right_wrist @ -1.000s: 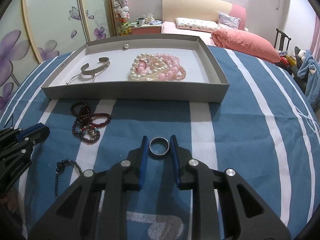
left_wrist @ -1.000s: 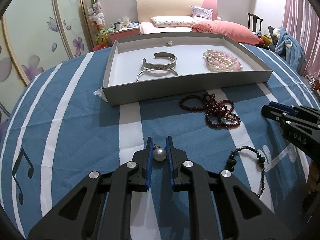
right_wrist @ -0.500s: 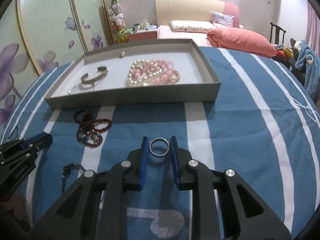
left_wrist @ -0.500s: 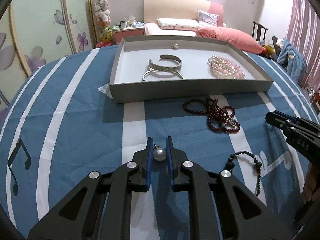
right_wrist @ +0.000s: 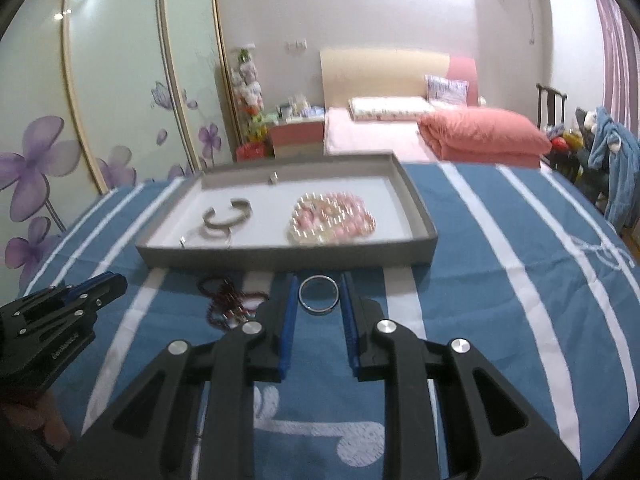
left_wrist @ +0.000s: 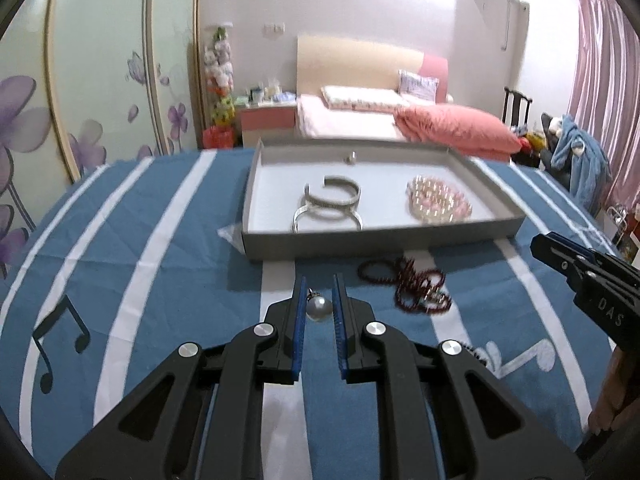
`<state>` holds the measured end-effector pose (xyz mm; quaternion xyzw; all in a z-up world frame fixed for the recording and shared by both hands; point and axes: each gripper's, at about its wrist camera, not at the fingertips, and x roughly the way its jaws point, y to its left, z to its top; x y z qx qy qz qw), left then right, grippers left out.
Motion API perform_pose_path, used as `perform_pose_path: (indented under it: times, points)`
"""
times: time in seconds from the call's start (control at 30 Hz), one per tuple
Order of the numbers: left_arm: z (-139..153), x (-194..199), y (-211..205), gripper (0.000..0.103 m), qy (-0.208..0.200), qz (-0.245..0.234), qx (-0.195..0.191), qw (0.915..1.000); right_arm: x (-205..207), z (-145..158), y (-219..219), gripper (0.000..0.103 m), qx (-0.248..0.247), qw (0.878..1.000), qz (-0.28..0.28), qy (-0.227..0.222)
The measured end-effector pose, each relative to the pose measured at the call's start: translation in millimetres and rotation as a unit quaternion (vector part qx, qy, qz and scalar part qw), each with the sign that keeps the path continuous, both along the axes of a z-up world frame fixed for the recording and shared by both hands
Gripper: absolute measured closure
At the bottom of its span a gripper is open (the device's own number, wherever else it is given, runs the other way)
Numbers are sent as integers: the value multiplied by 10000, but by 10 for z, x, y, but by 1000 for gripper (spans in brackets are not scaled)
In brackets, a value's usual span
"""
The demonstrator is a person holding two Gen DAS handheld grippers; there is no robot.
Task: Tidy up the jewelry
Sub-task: 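Lower the ring and earring into the tray and open both grippers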
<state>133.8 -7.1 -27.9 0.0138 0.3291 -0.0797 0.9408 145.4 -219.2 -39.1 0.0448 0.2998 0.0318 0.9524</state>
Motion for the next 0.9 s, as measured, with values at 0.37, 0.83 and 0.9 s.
perform_pose_path:
  times: [0.37,0.83,0.9]
  points:
    - [388,-89,-30,89,-1110,279,-83,9934,-144,432,93,81,-102,9912,-144,-1313]
    - [474,38,-177,89,-1603,334,12,9865,68,516,94,81,-149,9853,-240,-1685]
    - [476,87,-187,89,-1617,333,11,9863,127,518,77,81,-144,9852,-248,-1692]
